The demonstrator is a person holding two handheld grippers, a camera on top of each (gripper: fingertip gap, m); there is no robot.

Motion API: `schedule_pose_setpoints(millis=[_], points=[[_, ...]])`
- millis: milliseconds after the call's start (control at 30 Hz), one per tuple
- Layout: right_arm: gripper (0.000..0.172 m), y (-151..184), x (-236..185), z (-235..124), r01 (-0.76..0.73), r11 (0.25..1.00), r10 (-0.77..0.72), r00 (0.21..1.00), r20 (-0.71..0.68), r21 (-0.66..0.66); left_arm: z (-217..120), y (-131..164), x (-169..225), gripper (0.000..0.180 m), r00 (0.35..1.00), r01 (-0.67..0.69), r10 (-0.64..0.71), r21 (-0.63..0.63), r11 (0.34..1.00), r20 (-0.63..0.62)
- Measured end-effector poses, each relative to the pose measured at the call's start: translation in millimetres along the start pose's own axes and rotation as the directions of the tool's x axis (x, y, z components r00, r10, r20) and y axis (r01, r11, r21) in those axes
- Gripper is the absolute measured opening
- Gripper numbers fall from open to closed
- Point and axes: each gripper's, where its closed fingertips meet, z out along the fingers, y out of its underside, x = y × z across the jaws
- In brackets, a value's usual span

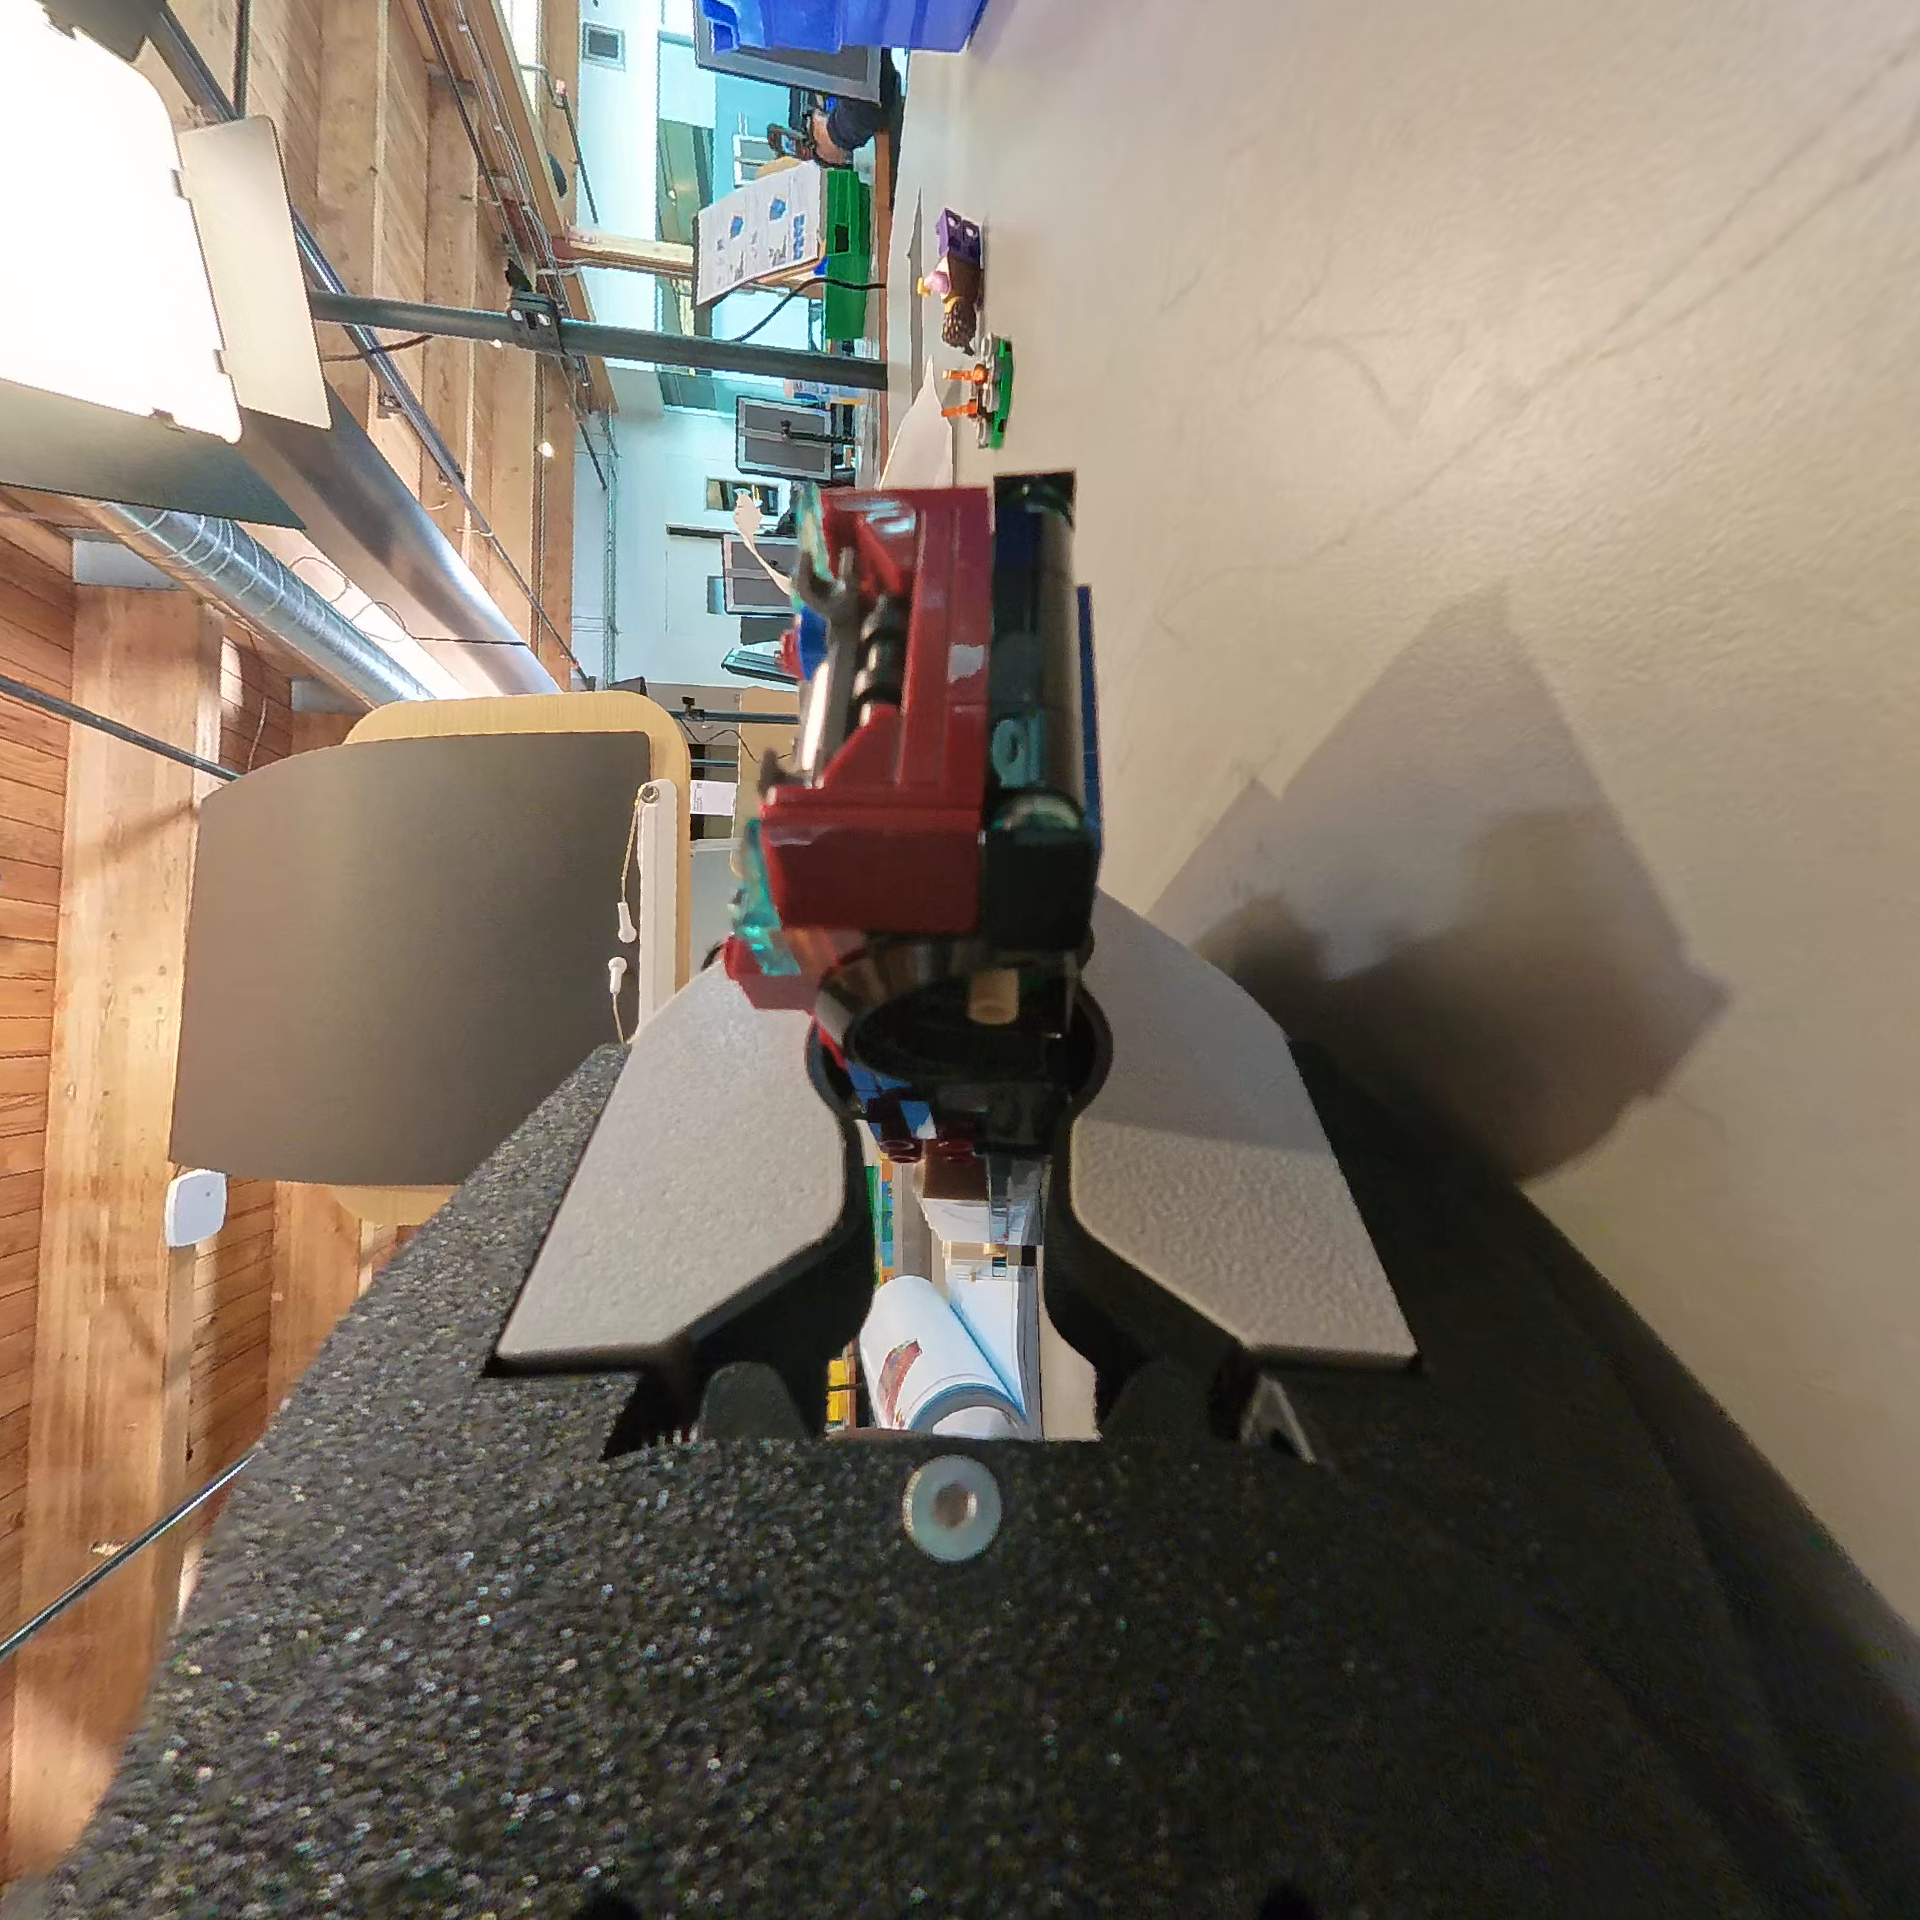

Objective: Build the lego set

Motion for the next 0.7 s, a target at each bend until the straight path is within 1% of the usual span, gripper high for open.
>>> schedule_pose_setpoints(millis=[200,300,367,400,600,700], points=[[0.011,-2.1,6.3,1.0,0.011,1.000,-0.011,1.000,-0.002,-0.010,0.6,-0.1,0.2,0.035,1.000,0.008,-0.008,-0.001,1.000,-0.003],[0.017,-2.2,8.1,6.4,0.012,1.000,-0.012,1.000,0.002,-0.025,1.2,0.2,0.1,0.035,1.000,0.001,-0.001,-0.004,1.000,0.002],[0.013,-2.3,8.6,6.8,0.018,1.000,-0.018,1.000,0.008,-0.023,0.3,0.6,0.2,0.036,1.000,0.002,-0.002,-0.005,1.000,0.001],[0.017,-2.7,9.7,6.8,0.016,1.000,-0.016,1.000,0.004,-0.019,-0.1,1.0,0.1,0.036,1.000,0.002,-0.002,-0.006,1.000,0.002],[0.010,-2.9,6.8,7.3,0.019,1.000,-0.019,0.999,0.029,-0.009,-0.2,2.3,-0.5,0.035,1.000,0.006,-0.006,-0.004,1.000,0.000],[0.009,-2.6,6.9,7.2,0.019,1.000,-0.018,0.999,0.029,-0.010,-1.2,1.5,-0.9,0.035,1.000,0.006,-0.006,-0.001,1.000,-0.002]])
